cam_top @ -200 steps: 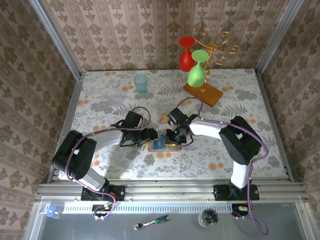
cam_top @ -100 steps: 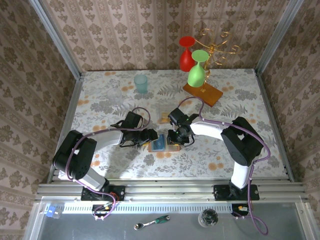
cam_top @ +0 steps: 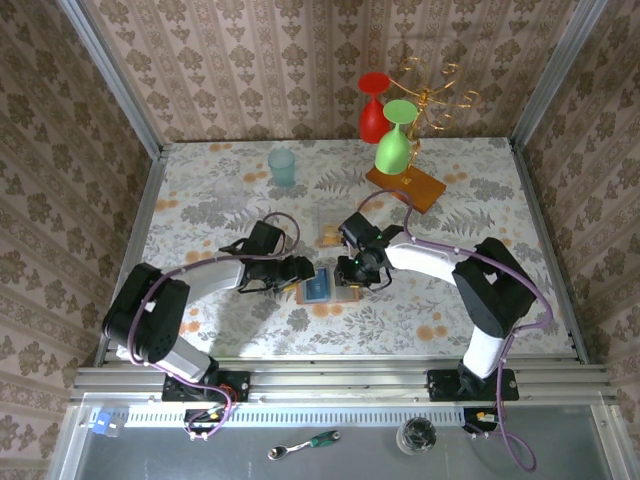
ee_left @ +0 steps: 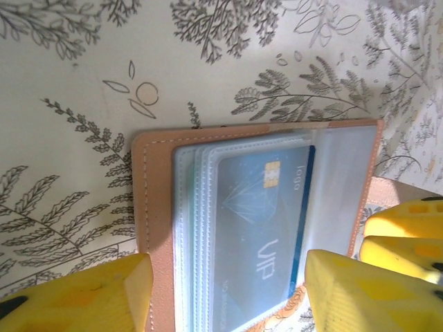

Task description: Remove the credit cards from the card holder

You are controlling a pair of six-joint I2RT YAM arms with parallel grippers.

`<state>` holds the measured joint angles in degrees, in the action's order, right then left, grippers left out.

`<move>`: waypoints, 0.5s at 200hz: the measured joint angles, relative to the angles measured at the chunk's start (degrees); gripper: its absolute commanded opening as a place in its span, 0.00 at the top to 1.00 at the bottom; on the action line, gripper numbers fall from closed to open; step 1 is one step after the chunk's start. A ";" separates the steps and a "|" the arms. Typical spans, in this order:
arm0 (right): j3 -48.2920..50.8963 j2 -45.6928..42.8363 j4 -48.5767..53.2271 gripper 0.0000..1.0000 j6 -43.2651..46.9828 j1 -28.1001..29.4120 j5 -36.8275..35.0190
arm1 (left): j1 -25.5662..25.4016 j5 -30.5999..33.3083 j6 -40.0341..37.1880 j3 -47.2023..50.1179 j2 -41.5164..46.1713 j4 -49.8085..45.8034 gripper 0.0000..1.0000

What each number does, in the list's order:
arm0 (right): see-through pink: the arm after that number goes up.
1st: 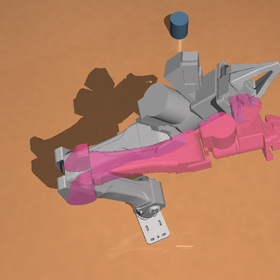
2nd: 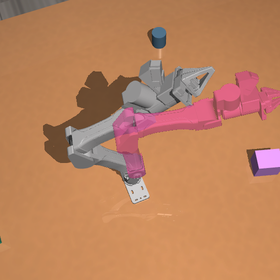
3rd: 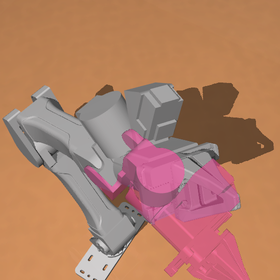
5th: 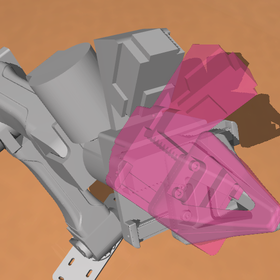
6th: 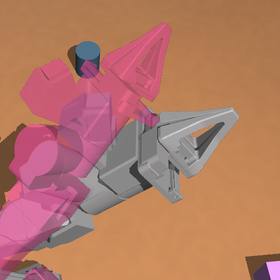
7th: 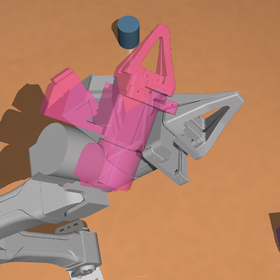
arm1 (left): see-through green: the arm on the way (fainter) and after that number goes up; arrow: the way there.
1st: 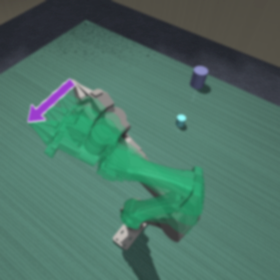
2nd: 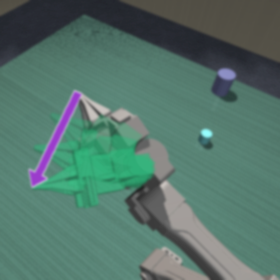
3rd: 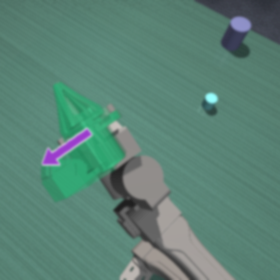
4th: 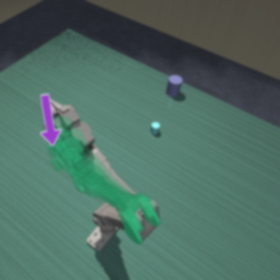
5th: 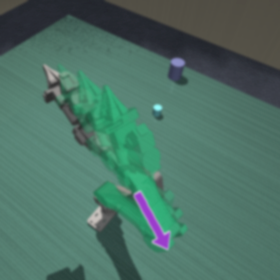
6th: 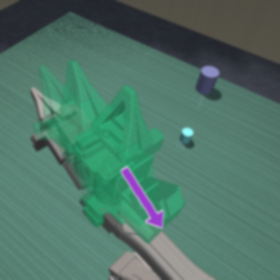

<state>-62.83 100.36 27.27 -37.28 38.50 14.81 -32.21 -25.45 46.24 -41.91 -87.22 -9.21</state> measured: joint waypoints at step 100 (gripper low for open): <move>-2.43 0.35 -5.07 0.72 -2.40 0.00 6.64 | -2.27 -0.26 0.79 -1.25 1.20 1.07 0.75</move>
<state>-65.25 100.71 22.20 -39.68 38.50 21.45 -34.48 -25.71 47.03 -43.16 -86.02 -8.14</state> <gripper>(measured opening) 0.288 0.297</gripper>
